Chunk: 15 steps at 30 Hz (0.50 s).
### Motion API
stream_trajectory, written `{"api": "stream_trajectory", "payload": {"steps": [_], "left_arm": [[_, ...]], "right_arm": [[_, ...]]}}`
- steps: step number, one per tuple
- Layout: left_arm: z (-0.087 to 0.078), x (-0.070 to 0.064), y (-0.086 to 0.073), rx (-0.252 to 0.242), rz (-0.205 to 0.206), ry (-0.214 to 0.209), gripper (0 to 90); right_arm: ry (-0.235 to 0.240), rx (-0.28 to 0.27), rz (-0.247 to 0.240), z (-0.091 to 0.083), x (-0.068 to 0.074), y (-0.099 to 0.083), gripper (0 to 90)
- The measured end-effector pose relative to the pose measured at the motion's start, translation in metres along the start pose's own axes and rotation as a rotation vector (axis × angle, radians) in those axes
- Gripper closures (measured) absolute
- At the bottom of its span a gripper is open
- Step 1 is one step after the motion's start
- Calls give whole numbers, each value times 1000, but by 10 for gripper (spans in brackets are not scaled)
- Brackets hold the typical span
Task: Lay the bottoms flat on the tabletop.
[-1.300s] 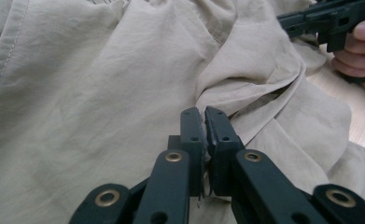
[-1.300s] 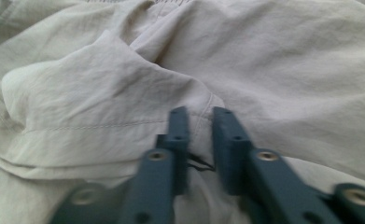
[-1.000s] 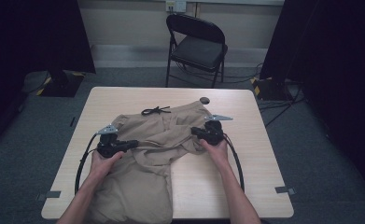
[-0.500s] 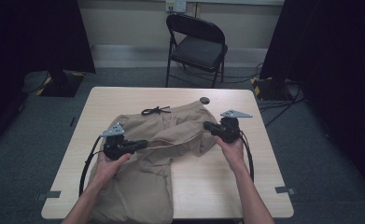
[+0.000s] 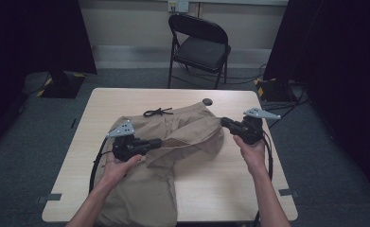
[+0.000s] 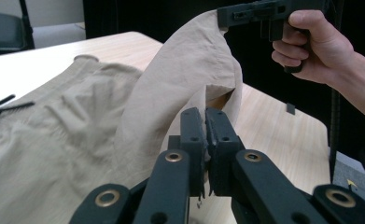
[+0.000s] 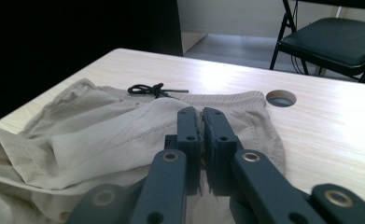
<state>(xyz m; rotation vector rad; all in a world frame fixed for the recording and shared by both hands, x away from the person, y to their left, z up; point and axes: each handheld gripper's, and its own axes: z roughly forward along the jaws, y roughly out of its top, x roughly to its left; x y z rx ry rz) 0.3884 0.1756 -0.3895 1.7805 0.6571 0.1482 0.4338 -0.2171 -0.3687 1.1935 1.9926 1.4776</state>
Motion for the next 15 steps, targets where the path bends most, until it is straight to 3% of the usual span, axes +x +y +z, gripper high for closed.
{"api": "stream_trajectory", "payload": {"steps": [8,15], "left_arm": [[3,-17,12,-10,39,-36,868],[7,-35,22,-33,43,-79,868]], "right_arm": [[-5,-55,-22,-33,3,13,862],[-25,-85,-44,-63,11,23,862]]}}
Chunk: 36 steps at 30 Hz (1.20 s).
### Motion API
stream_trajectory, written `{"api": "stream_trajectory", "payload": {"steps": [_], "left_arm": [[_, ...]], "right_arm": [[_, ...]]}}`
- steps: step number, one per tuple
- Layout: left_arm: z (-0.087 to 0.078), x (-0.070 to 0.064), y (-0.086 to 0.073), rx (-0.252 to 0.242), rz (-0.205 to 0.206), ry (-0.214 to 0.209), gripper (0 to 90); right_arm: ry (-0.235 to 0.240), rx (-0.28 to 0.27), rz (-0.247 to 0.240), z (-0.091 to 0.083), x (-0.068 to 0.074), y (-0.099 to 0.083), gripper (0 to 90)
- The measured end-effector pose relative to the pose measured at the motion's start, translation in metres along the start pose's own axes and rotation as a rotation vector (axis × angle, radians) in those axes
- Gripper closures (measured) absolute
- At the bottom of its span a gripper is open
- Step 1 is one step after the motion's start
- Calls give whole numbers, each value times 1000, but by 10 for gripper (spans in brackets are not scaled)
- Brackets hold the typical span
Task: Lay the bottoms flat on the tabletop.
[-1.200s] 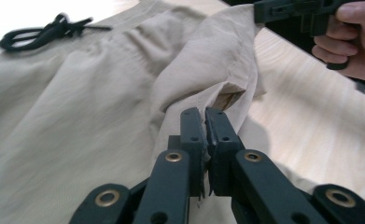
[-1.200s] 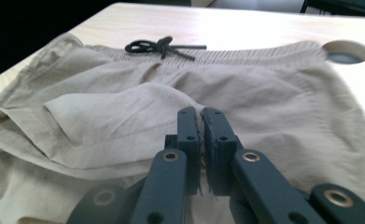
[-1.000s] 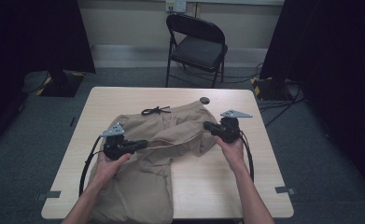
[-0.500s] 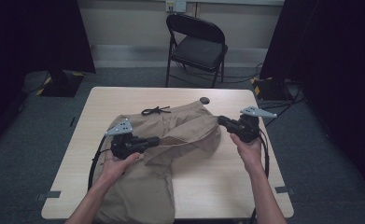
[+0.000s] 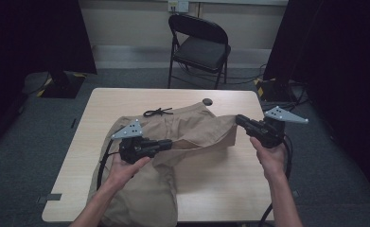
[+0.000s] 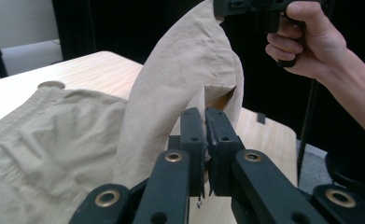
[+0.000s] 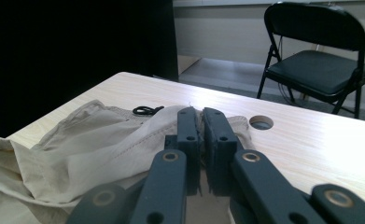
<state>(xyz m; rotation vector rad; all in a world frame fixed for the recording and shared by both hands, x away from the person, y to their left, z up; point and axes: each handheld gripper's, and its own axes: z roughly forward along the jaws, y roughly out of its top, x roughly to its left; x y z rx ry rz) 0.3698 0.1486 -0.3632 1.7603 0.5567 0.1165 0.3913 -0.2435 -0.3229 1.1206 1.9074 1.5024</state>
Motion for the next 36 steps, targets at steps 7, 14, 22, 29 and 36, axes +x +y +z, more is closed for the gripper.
{"api": "stream_trajectory", "payload": {"steps": [7,14,22,29,36], "left_arm": [[5,-12,5,-6,11,-41,867],[13,-30,8,0,26,-96,866],[28,-55,9,15,45,-197,859],[38,-62,8,13,37,-257,743],[40,-53,6,30,29,-234,680]], "right_arm": [[-13,-15,1,-16,0,0,862],[-47,-17,-4,-37,-3,-7,861],[-88,-32,-14,-65,-7,-18,858],[-110,-71,8,-94,-12,-34,766],[-96,-26,18,-79,-17,-43,712]]}}
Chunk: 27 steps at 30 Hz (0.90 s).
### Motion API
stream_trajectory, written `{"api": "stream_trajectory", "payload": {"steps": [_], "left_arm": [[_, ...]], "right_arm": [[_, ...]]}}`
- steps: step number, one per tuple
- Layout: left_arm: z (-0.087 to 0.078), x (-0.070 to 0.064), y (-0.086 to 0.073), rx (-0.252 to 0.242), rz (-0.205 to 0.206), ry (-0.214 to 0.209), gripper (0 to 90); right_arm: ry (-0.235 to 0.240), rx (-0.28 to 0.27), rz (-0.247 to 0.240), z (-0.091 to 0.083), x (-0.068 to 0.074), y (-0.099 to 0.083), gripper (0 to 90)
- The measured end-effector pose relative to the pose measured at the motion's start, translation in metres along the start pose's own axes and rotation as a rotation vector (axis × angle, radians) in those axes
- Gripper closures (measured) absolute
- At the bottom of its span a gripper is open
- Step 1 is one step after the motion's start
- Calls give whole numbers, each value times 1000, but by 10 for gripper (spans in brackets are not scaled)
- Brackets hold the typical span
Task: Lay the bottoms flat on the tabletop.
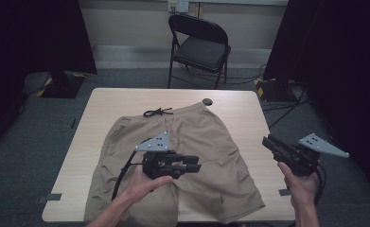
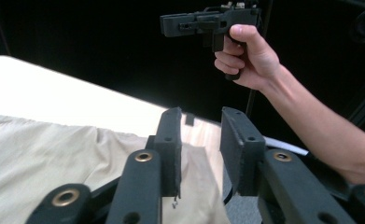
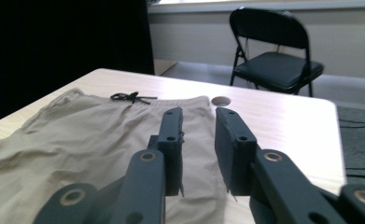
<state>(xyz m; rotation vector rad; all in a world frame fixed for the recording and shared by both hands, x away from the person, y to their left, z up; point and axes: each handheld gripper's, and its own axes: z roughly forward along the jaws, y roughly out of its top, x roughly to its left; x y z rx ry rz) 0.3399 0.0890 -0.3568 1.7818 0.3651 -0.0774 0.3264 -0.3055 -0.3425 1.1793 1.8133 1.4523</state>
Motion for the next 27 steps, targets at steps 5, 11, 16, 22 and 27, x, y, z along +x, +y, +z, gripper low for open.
{"api": "stream_trajectory", "payload": {"steps": [5,11,16,22,27], "left_arm": [[7,28,-23,98,-90,58,649],[26,42,-55,200,-134,69,639],[40,54,-80,264,-167,91,619],[54,57,-105,373,-181,94,602],[65,53,-116,423,-181,71,612]], "right_arm": [[26,111,-7,40,2,-19,688],[77,255,-5,85,7,-54,727],[80,339,5,111,5,-74,742],[61,454,-18,131,2,-96,723],[40,474,3,129,-8,-108,686]]}}
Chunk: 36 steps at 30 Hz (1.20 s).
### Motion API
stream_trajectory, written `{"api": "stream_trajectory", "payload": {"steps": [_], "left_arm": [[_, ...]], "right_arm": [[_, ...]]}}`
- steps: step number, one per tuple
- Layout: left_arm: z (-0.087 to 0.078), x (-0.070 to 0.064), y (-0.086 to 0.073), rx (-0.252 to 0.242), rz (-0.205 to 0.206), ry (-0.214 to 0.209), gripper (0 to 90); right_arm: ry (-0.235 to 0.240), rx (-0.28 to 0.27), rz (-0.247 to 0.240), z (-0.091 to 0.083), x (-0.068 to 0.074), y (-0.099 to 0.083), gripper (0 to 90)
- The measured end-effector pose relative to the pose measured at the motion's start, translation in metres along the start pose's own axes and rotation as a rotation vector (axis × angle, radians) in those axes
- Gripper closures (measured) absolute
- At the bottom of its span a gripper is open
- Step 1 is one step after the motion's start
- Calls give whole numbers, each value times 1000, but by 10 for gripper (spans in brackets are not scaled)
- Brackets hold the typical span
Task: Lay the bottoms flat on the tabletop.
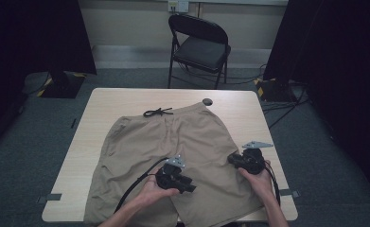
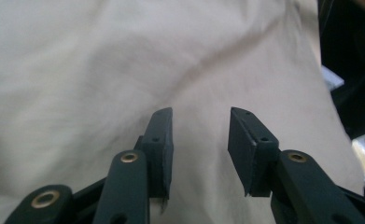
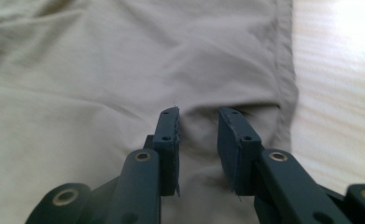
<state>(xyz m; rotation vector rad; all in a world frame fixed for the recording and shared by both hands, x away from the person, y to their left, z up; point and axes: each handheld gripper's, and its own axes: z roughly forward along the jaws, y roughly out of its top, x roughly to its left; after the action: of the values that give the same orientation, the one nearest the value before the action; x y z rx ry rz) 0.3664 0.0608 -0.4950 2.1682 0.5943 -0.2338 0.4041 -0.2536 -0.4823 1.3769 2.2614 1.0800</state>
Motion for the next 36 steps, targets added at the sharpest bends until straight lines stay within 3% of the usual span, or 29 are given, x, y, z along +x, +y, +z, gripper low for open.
{"api": "stream_trajectory", "payload": {"steps": [5,7,9,11,13,14,15,17,20,21,22,23,25,29,30,31,33,34,36], "left_arm": [[5,-7,0,14,5,-35,610],[3,-10,1,28,28,-30,592],[-7,-11,2,-54,35,-28,603],[-23,-7,7,-100,15,-27,588],[-42,1,10,-145,-12,8,580],[-64,14,8,-179,-47,44,564],[-64,14,8,-179,-47,44,560],[-87,28,1,-205,-69,104,557],[-125,54,-14,-239,-119,215,560],[-133,61,-19,-230,-130,254,576],[-151,77,-32,-222,-171,329,582],[-151,77,-32,-222,-171,329,586],[-165,89,-47,-220,-203,384,592],[-174,101,-70,-204,-263,431,584],[-170,99,-74,-168,-261,442,571],[-170,99,-74,-168,-261,442,568],[-164,96,-77,-122,-246,477,556],[-161,95,-80,-102,-249,458,555],[-158,90,-88,-124,-225,467,549]], "right_arm": [[-30,5,4,-2,-6,-7,647],[-38,7,-25,-1,-4,-11,643],[-62,15,-63,-4,0,-14,642],[-83,18,-116,-7,3,-18,621],[-81,3,-128,-11,5,-25,619],[-75,-7,-130,-16,6,-31,617],[-75,-7,-130,-16,6,-31,617],[-70,-9,-131,-21,7,-36,605],[-66,-1,-115,-23,9,-37,542],[-72,20,-116,-23,14,-36,498],[-64,30,-116,-22,17,-34,485],[-64,30,-116,-22,17,-34,485],[-40,30,-110,-22,19,-31,481],[-47,-35,-87,-26,19,-21,478],[-55,-47,-80,-27,16,-15,476],[-55,-47,-80,-27,16,-15,476],[-62,-59,-66,-26,13,-11,475],[-63,-56,-60,-26,12,-11,476],[-62,-57,-55,-25,11,-11,476]]}}
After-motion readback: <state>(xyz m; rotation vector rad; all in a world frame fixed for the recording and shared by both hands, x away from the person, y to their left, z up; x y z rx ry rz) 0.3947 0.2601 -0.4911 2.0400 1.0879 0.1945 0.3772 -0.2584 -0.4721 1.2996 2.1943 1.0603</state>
